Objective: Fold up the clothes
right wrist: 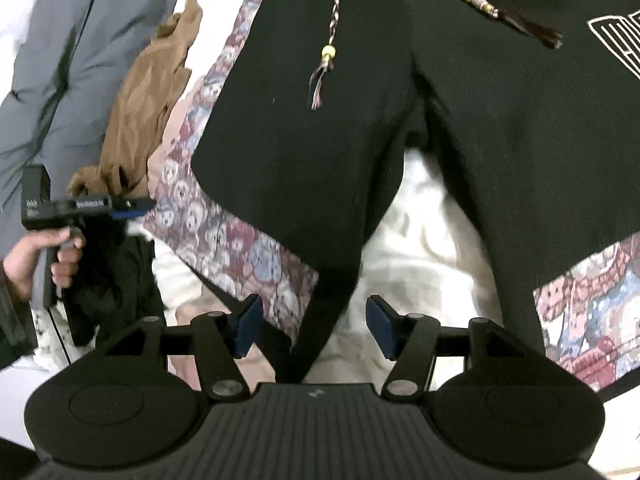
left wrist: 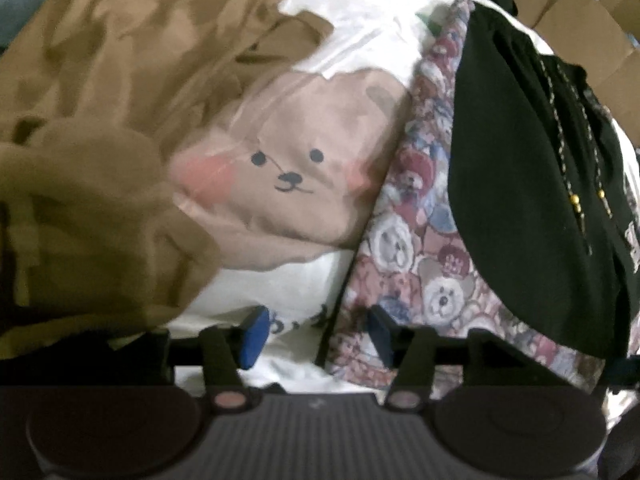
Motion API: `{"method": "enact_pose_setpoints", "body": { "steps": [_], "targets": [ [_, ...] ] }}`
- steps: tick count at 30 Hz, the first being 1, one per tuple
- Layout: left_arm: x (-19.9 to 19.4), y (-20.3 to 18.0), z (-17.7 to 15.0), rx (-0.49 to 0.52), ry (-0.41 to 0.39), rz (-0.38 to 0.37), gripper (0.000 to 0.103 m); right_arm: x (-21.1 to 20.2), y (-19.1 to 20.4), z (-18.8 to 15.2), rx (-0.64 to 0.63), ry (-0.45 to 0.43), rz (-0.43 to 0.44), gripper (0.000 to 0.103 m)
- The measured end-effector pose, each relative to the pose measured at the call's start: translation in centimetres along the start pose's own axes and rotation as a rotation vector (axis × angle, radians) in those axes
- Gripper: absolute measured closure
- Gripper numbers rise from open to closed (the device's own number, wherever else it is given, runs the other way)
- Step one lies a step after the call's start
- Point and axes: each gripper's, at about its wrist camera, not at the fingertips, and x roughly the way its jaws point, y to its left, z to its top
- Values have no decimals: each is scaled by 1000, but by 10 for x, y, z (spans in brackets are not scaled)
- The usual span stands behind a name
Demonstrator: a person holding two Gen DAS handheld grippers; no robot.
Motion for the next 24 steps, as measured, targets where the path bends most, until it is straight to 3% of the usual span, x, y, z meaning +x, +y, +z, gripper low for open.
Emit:
{"method": "enact_pose_setpoints", "body": {
  "steps": [2,3,4,6,8,14,18,21,22,24],
  "targets": [
    [6,-1,-3,2,20,-14,64,5,1,2,7,-8,-3,45],
    [7,-1,-4,2,26,-25,71,8,0,3,11,-5,-3,54],
    [8,-1,-5,2,31,-35,86,12,0,3,10,3,-10,64],
    [5,0,-4,2,37,-39,92,20,1,1,2,20,-23,83],
    [0,2,-1,-8,41,-40,96,27,4,-3,-11,31,-25,90],
    [-18,10,8,-29,28,-14,97,31,8,-16,-49,60,-10,98],
    [-19,7,8,-30,38,4,94,28,12,-21,-94,74,-36,96],
    [-25,5,11,-52,31,33,82,17,16,-20,-122,69,-51,92],
    [-28,5,13,-68,18,27,74,15,17,-19,-128,66,-57,88],
    [-34,6,19,-78,-6,18,71,3,19,-17,-154,39,-78,80]
  ]
}}
